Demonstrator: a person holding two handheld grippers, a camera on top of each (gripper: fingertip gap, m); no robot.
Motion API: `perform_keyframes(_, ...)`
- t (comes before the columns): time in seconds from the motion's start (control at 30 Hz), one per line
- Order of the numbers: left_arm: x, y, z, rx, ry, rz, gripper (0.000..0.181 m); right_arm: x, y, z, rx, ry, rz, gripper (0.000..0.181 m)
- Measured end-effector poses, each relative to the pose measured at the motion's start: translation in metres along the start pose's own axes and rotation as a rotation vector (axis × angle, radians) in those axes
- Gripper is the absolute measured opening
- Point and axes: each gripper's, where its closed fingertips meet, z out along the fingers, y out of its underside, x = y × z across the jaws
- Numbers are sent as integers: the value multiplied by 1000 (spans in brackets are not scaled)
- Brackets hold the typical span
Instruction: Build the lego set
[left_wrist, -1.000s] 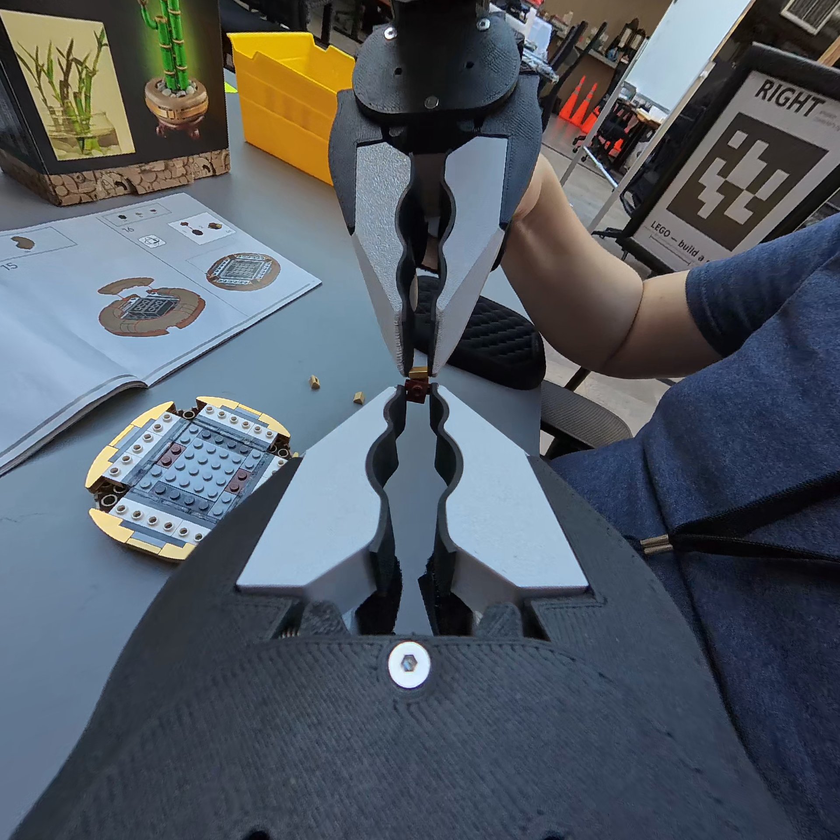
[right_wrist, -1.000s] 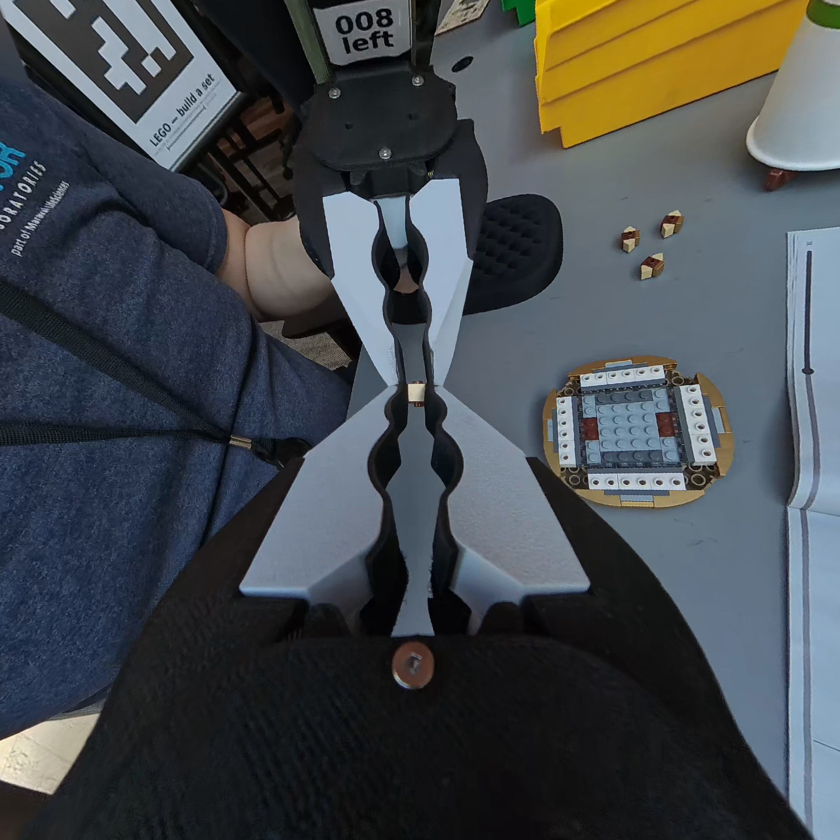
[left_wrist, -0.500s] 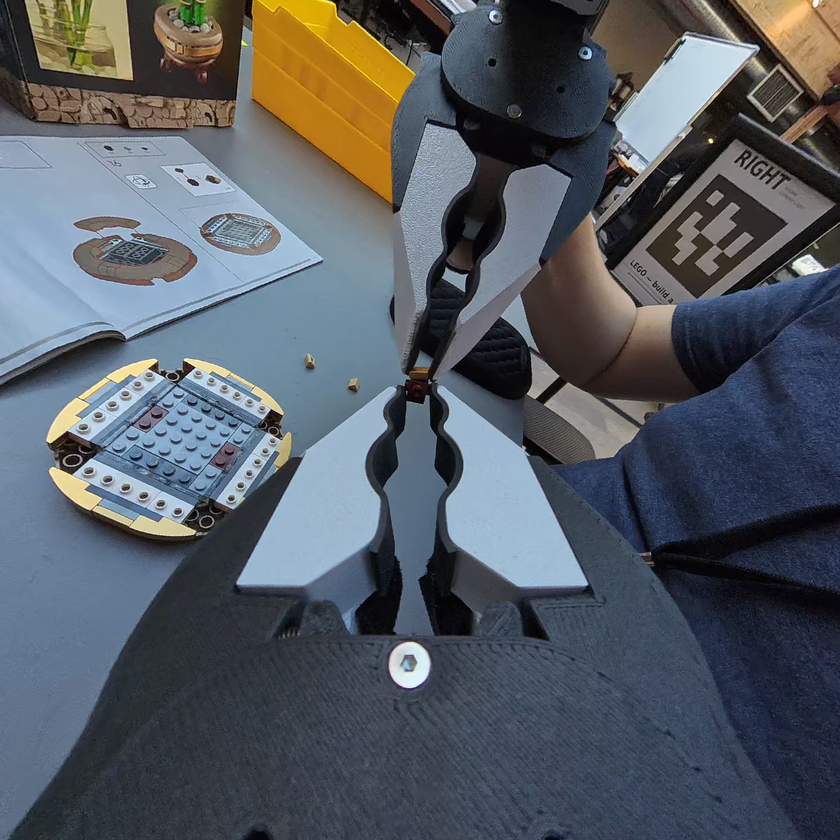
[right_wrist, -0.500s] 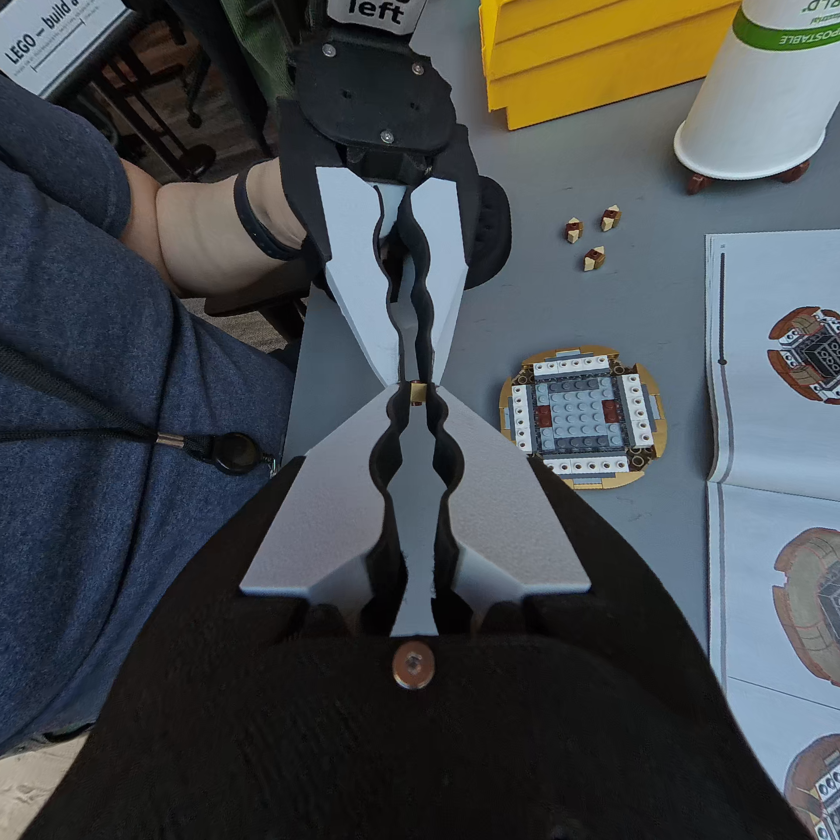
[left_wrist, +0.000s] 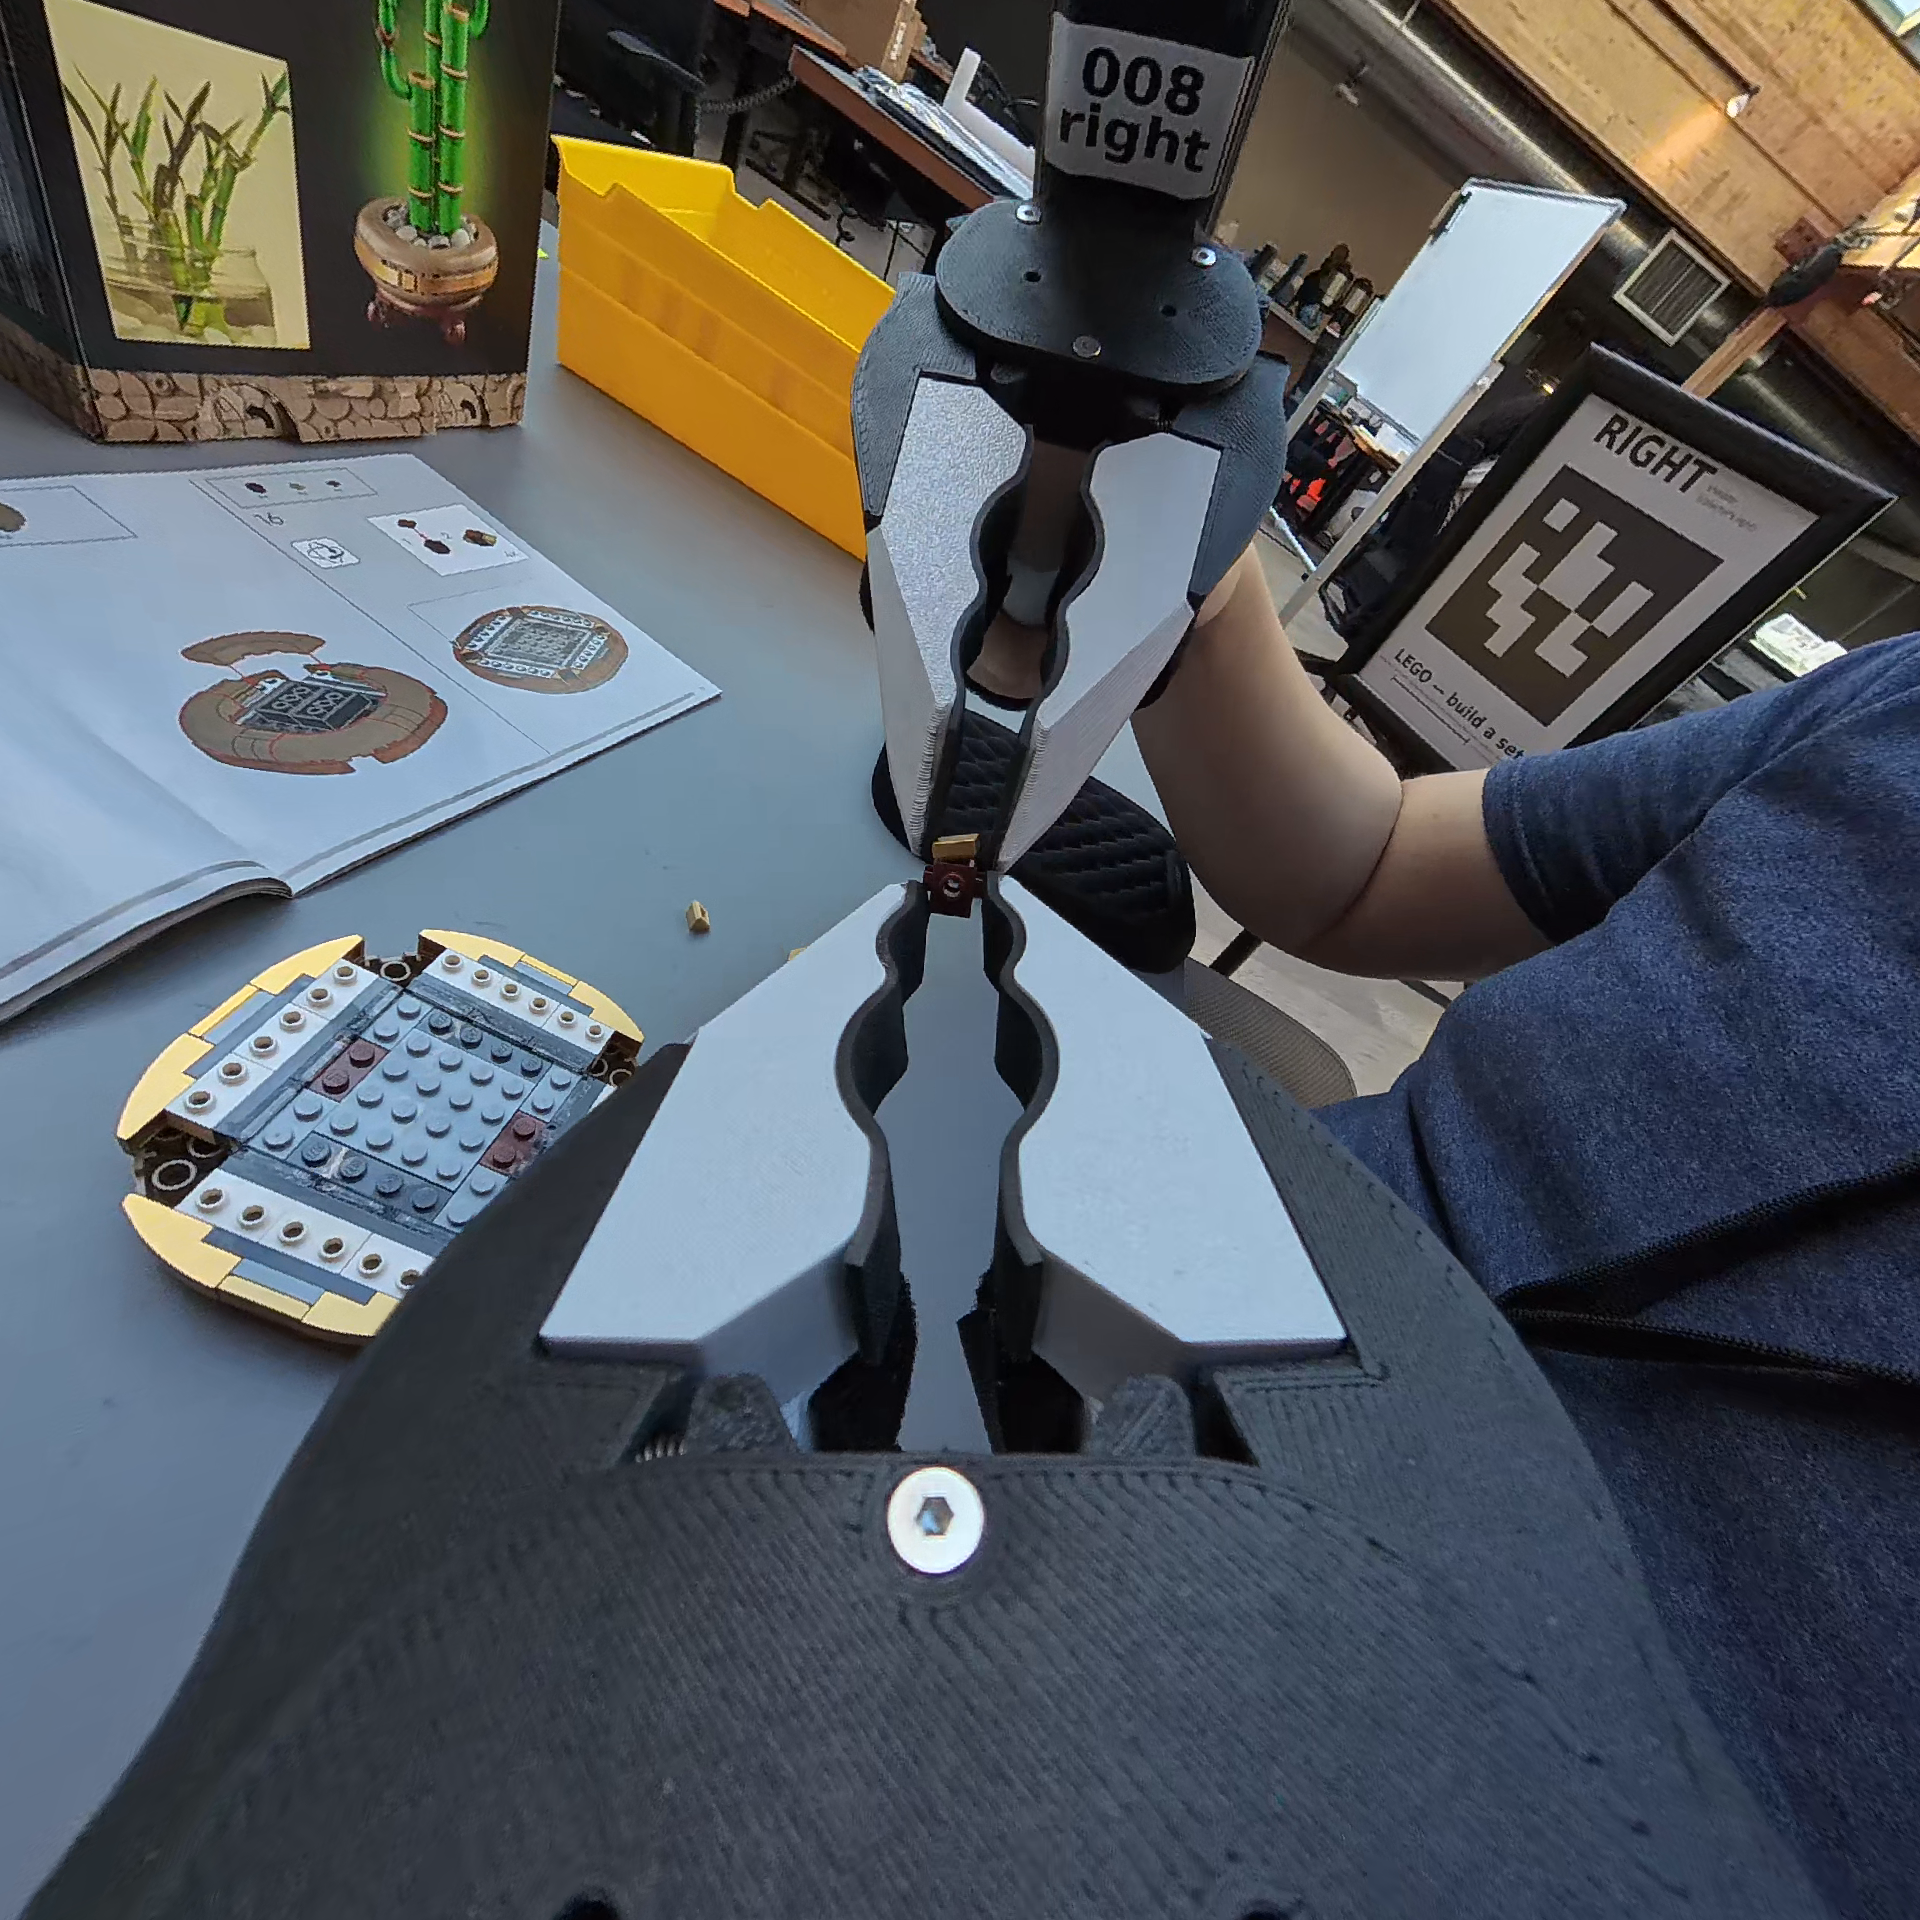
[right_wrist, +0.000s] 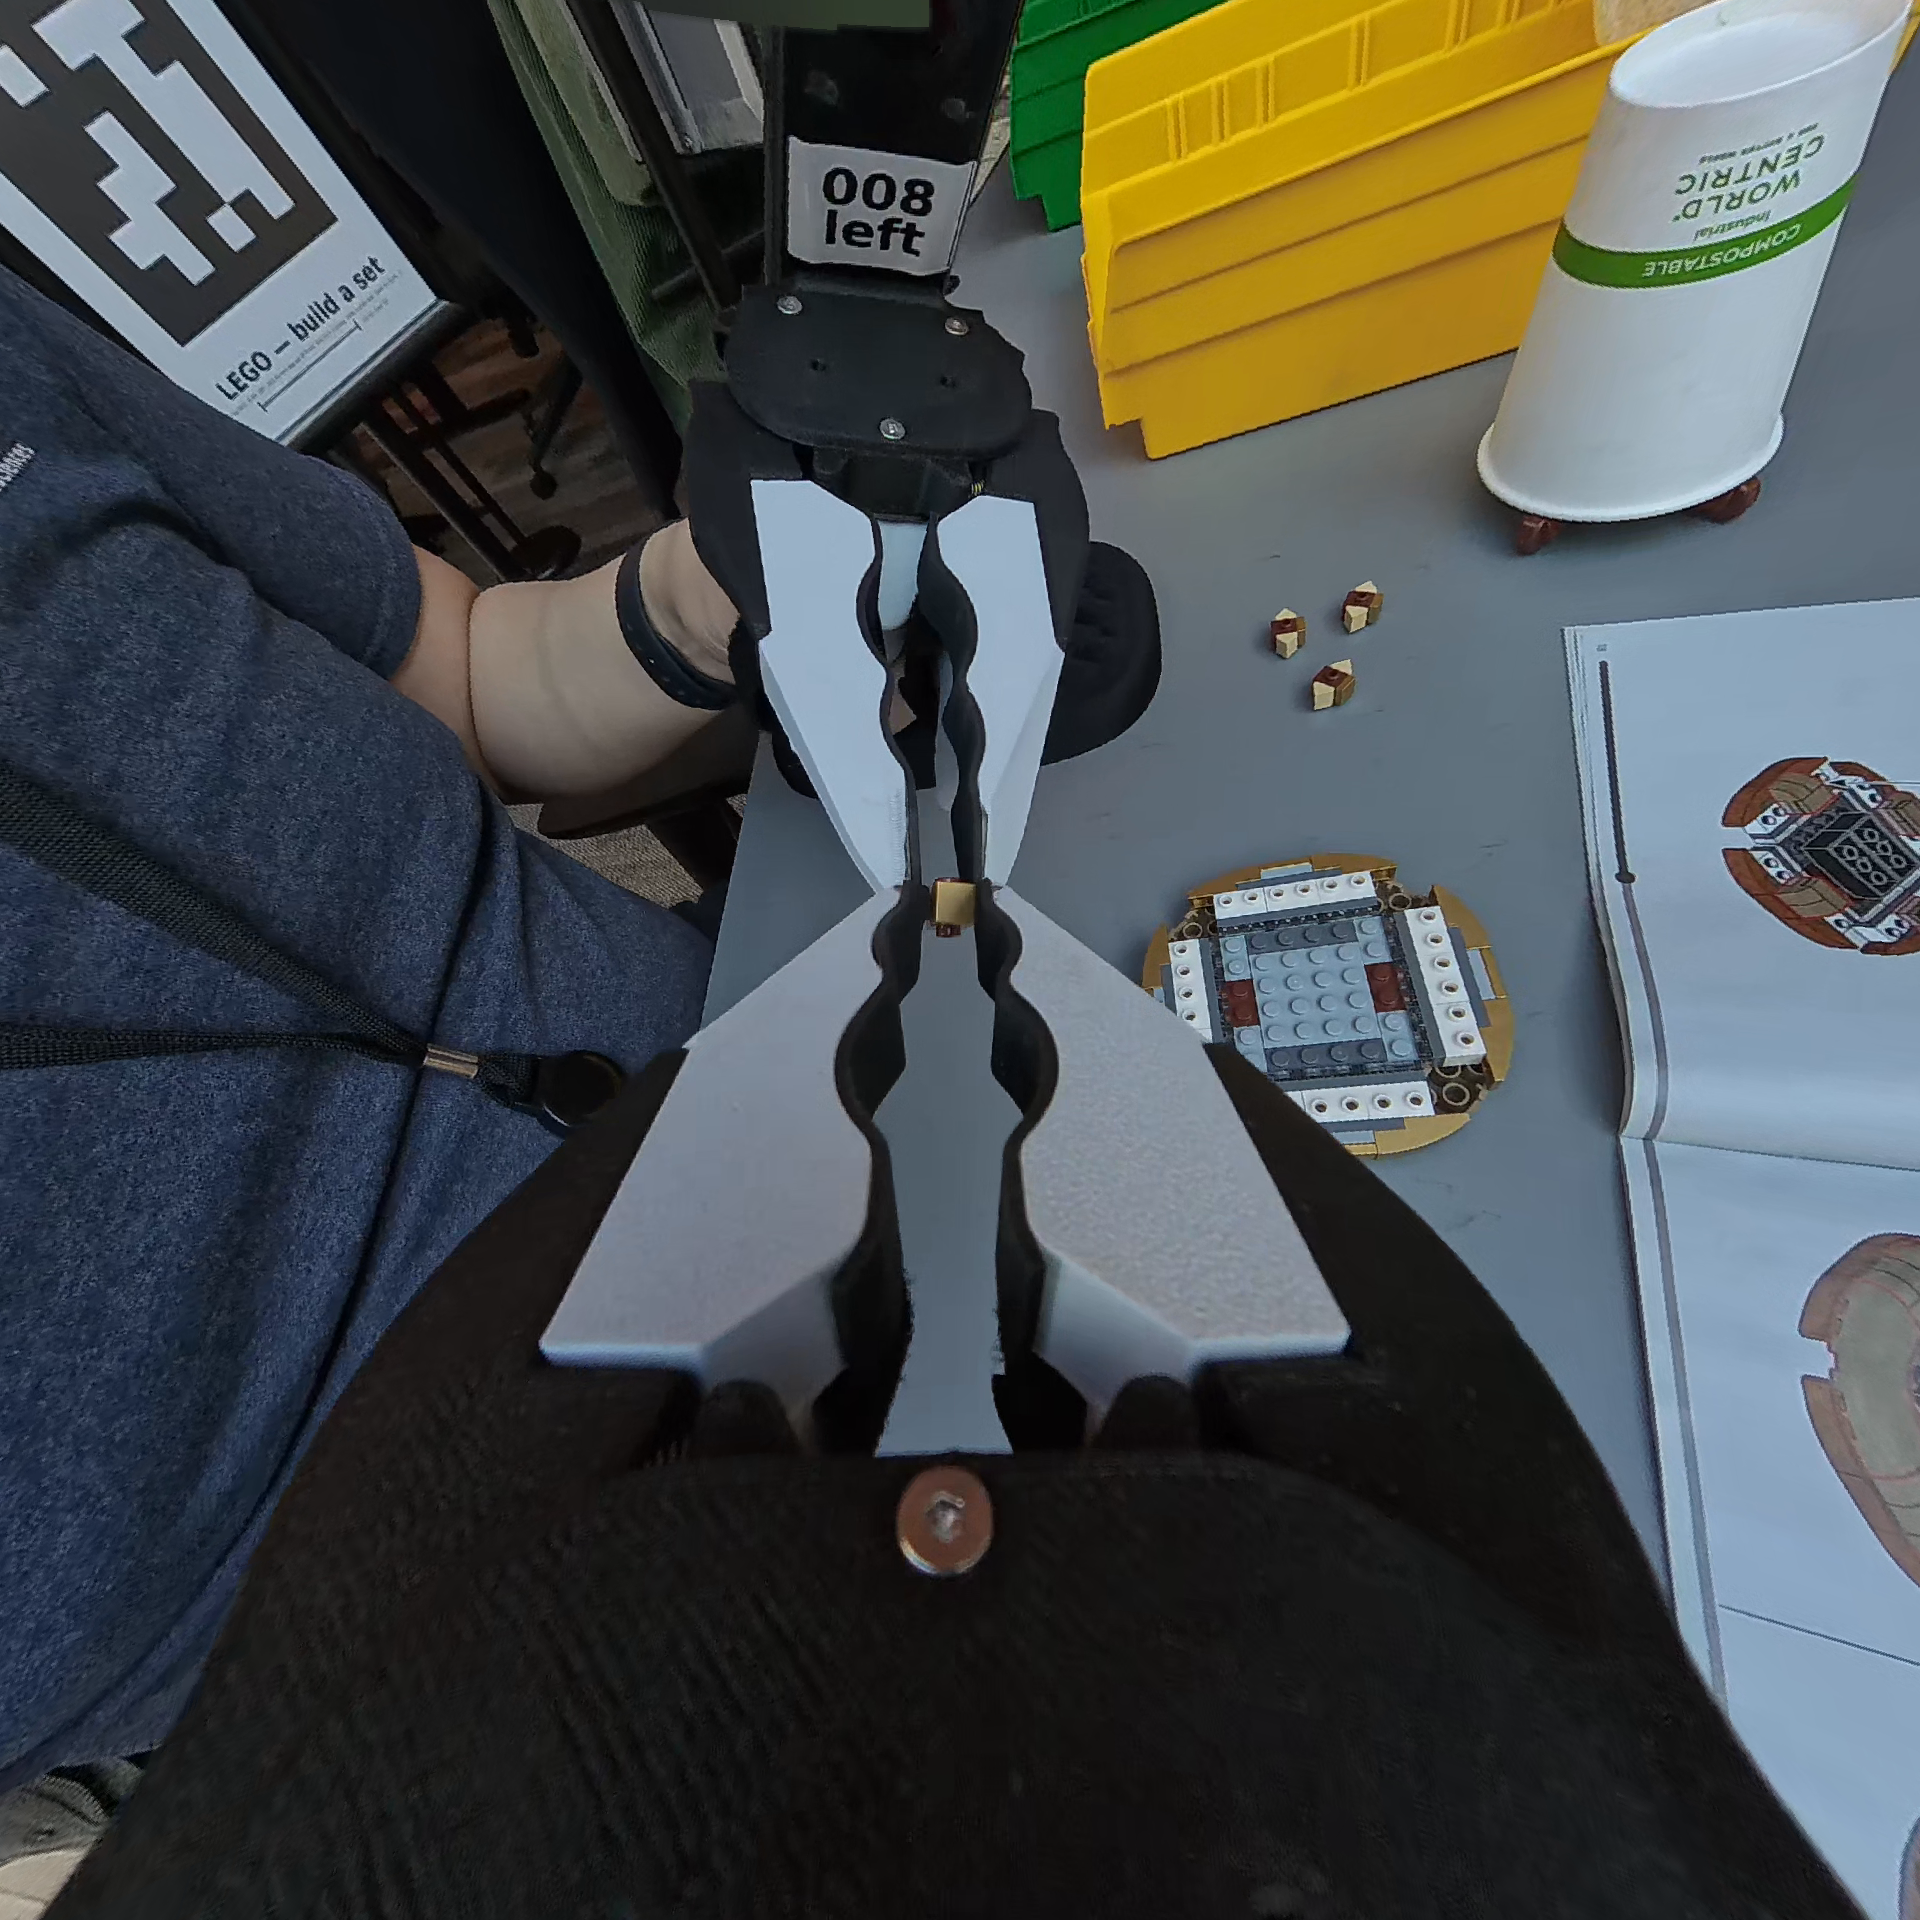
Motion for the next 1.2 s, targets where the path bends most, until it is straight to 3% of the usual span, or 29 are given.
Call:
perform_keyframes(0.2, 2, -6, -2, 41, 25, -26, 9, -2, -6, -2, 48, -23, 4, 14)
perform_keyframes(0.33, 6, -11, -4, 82, 78, -82, 9, -3, -11, -4, 87, 6, -77, 34)
perform_keyframes(0.43, 9, -19, -9, 146, 144, -170, 8, -8, -17, -4, 142, 88, -312, 58)
perform_keyframes(0.57, 11, -29, -16, 217, 223, -279, 8, -3, -15, 3, 100, 398, -753, 47)
perform_keyframes(0.73, 14, -31, -16, 234, 256, -340, 8, 1, -29, 4, 145, 578, -838, 40)
perform_keyframes(0.97, 20, -31, -15, 229, 306, -378, 9, -4, -31, 6, 139, 579, -867, 18)
perform_keyframes(1.2, 23, -31, -14, 231, 357, -442, 9, -6, -31, 5, 147, 576, -866, 19)
